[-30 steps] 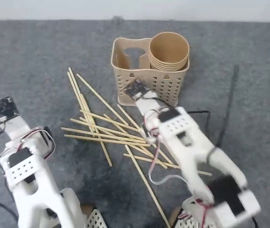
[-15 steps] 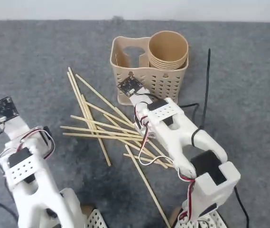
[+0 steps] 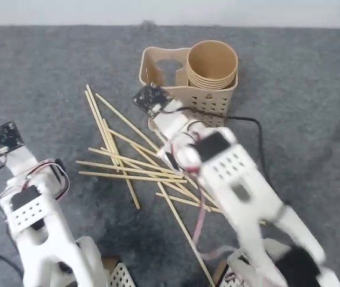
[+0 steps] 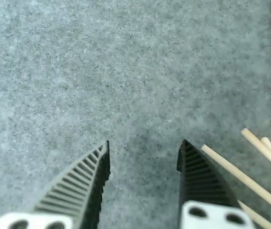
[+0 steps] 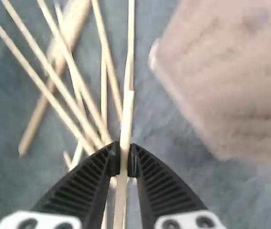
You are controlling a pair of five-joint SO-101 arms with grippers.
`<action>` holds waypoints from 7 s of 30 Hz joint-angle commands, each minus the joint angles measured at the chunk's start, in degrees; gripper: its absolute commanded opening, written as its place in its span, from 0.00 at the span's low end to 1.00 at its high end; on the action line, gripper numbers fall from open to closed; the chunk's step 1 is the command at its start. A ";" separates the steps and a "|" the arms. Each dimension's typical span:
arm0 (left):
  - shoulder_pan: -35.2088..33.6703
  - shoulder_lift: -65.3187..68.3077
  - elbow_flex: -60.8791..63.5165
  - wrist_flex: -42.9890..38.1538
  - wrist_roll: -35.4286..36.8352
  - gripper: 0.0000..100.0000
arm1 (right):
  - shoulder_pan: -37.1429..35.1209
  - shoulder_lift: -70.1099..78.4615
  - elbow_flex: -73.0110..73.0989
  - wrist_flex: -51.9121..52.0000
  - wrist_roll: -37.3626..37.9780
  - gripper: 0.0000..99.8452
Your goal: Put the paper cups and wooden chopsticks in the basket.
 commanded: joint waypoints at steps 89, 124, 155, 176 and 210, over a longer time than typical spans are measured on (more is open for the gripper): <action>18.64 8.26 -4.97 9.23 17.76 0.22 | 14.99 -35.12 24.53 26.07 6.86 0.18; 27.16 16.53 -36.26 26.90 22.33 0.01 | 24.92 -35.30 54.86 -9.54 6.33 0.18; 31.12 39.74 -31.08 12.84 33.58 0.19 | 25.01 -34.86 54.86 -9.45 6.33 0.18; 31.30 39.47 -34.33 13.19 28.66 0.01 | 25.10 -34.86 54.77 -9.36 6.33 0.18; 31.30 26.99 -91.38 44.57 20.31 0.01 | 25.36 -34.77 54.86 -11.12 6.33 0.18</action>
